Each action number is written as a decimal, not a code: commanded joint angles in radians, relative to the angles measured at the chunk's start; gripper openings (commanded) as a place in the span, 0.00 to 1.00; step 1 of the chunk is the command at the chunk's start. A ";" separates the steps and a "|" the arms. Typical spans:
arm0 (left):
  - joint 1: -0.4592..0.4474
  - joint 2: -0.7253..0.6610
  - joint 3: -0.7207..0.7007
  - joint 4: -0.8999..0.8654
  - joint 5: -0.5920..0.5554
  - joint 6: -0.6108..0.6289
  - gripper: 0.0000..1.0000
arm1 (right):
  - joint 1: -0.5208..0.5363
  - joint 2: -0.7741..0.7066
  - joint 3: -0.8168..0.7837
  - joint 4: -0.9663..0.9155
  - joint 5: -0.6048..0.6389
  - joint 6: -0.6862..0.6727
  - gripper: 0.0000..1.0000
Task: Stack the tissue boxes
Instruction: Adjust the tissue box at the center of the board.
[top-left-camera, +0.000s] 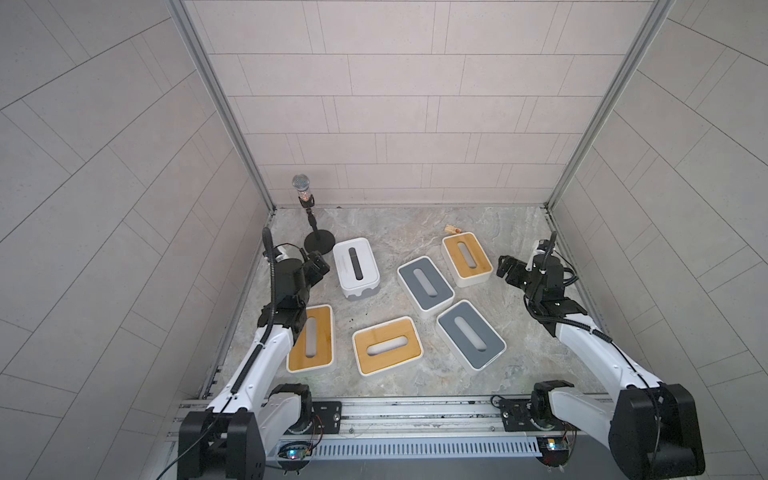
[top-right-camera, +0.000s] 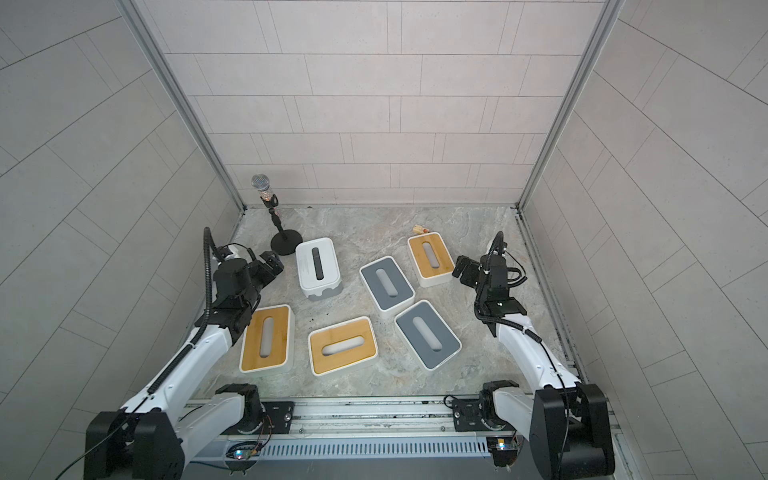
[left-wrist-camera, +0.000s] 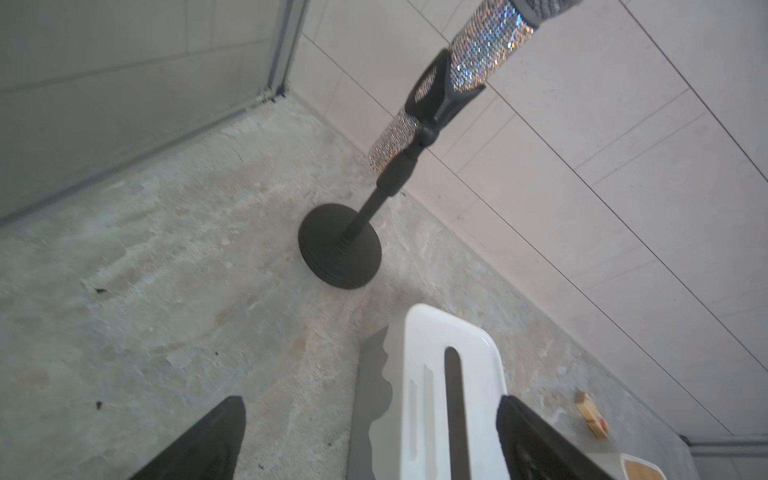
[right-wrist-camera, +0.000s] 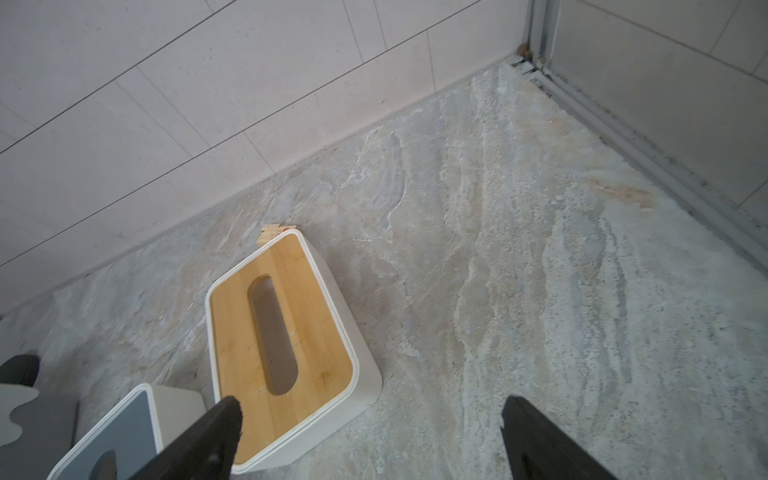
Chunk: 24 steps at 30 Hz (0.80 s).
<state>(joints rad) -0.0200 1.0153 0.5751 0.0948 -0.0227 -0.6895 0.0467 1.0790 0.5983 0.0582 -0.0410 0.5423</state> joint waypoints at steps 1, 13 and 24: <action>-0.010 0.006 0.027 -0.144 0.144 -0.076 1.00 | 0.040 -0.030 0.015 -0.132 -0.078 0.027 0.99; -0.082 0.136 0.075 -0.258 0.276 -0.108 1.00 | 0.368 -0.105 -0.018 -0.139 -0.067 0.104 0.99; -0.174 0.242 0.062 -0.103 0.320 -0.193 1.00 | 0.509 -0.105 -0.025 -0.116 -0.028 0.149 0.99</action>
<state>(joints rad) -0.1673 1.2442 0.6296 -0.0834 0.2714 -0.8463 0.5442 0.9882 0.5793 -0.0669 -0.0963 0.6670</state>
